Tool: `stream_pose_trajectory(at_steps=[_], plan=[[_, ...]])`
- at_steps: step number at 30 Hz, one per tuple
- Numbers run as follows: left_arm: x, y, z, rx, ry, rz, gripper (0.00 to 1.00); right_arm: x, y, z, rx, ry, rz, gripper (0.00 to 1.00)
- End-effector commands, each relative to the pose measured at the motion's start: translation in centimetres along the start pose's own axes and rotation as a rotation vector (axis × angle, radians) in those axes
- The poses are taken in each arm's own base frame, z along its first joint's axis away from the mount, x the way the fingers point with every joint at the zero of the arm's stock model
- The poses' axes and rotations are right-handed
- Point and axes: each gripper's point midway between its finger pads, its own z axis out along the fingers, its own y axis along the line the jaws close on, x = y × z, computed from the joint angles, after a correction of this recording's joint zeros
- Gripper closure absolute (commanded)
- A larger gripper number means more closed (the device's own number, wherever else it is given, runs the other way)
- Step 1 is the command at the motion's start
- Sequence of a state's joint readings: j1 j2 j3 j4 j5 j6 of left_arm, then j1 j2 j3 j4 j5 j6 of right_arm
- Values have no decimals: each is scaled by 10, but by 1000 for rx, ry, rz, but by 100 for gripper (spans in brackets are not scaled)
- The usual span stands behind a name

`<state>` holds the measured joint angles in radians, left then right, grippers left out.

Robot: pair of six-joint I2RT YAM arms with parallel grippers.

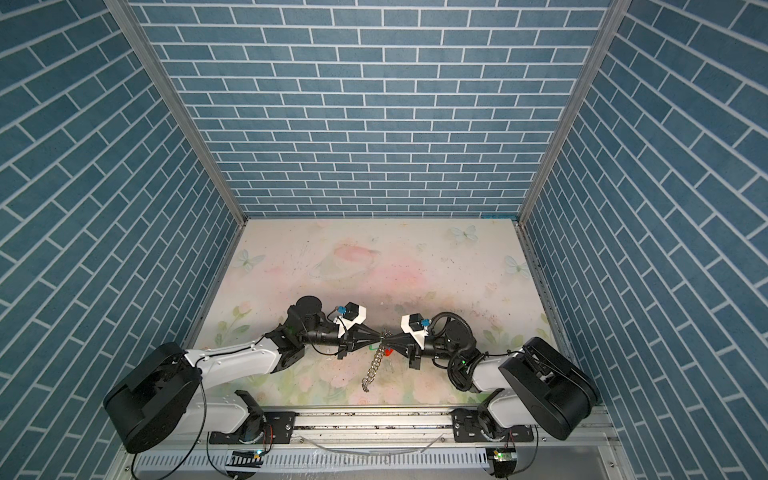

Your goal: Put the keys on the keyring

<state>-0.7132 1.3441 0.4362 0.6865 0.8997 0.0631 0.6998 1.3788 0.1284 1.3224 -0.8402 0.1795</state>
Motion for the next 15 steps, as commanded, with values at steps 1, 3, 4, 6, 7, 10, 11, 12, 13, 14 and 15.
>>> stream_pose_trajectory(at_steps=[1,3,4,6,7,10,11,12,13,14,15], plan=[[2,-5,1,33,-7,4,87,-28,0,7,-23,-75,-83,100],[3,-5,1,33,-4,2,87,-28,0,7,-21,-76,-85,100],[4,-5,1,35,-1,2,87,-28,0,6,-18,-76,-84,100],[4,-5,1,37,3,-1,85,-28,0,6,-17,-75,-84,100],[4,-6,2,38,5,-2,85,-29,0,7,-19,-77,-86,100],[4,-7,4,47,13,-3,88,-28,0,7,-18,-75,-84,100],[4,-7,4,47,16,-4,91,-29,-1,8,-16,-77,-84,100],[4,-7,5,49,19,-5,94,-28,0,8,-18,-76,-85,100],[5,-7,5,49,25,-8,96,-29,-1,8,-16,-76,-87,100],[4,-6,5,45,29,-10,99,-28,-1,8,-13,-76,-87,100],[5,-5,5,36,36,-12,100,-28,-1,7,-9,-76,-89,100]])
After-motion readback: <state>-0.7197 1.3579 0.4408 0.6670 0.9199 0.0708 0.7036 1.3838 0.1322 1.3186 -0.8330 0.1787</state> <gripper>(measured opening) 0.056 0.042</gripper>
